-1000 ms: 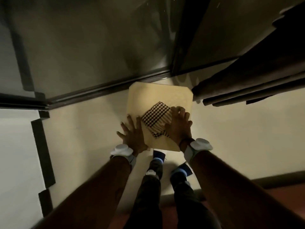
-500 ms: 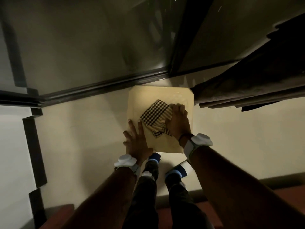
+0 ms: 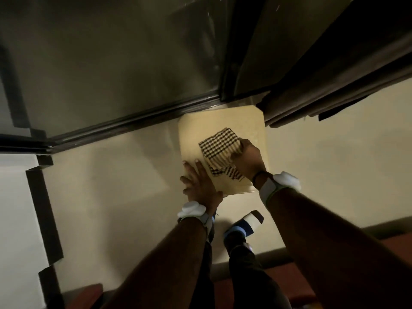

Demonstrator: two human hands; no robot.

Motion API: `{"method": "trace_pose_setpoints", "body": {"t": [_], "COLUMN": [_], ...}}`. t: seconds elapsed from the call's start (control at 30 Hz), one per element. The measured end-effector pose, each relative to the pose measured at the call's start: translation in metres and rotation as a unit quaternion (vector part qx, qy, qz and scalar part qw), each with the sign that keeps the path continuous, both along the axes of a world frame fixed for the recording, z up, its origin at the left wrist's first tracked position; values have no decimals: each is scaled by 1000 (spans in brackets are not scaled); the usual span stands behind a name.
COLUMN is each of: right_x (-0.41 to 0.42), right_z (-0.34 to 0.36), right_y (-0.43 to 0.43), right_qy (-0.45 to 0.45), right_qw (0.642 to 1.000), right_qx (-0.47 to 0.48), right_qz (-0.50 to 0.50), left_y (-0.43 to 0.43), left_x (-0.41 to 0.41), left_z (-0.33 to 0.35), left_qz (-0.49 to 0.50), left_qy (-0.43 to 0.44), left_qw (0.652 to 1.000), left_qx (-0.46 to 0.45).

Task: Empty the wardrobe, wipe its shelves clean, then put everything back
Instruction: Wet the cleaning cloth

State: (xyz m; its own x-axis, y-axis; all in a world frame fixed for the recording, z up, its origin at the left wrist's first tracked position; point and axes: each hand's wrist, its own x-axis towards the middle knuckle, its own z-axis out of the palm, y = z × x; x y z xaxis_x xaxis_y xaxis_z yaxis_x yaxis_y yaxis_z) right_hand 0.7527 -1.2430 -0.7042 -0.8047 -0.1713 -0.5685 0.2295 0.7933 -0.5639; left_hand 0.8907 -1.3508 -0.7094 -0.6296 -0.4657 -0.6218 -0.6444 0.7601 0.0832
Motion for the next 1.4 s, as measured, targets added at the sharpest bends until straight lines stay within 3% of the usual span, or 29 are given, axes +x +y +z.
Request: {"method": "trace_pose_setpoints", "body": {"t": [0.23,0.37,0.47,0.6,0.7,0.93,1.07,1.4], "right_x": [12,34,49,68,85,108,133,182], "right_z": [57,107,180,244,282,314,324,318], "right_y": [42,64,82,108,143,233,310,390], "right_qy": [-36,-68,-63,-80,-76,-31,24,106], "right_qw": [987,965,938,892,854,824,796,703], "right_qx": [-53,-112,-184,-274,-327,-359,-371,-364], "right_qz": [-150,-229,-287,-351,-398,-438,-478,-602], "left_y": [-5,-15,-4,27,68,158,241,361], "left_x": [-23,-48,-66,-81,-86,-101,-101,-90], "left_z": [47,102,176,231,268,306,324,343], "left_qz": [-9,46,166,251,205,87,-1,-147], "left_qy": [-65,-30,4,-41,-43,-29,-41,-75], "left_qw": [996,979,922,841,829,826,838,849], "left_qx": [57,195,348,478,519,557,544,503]}}
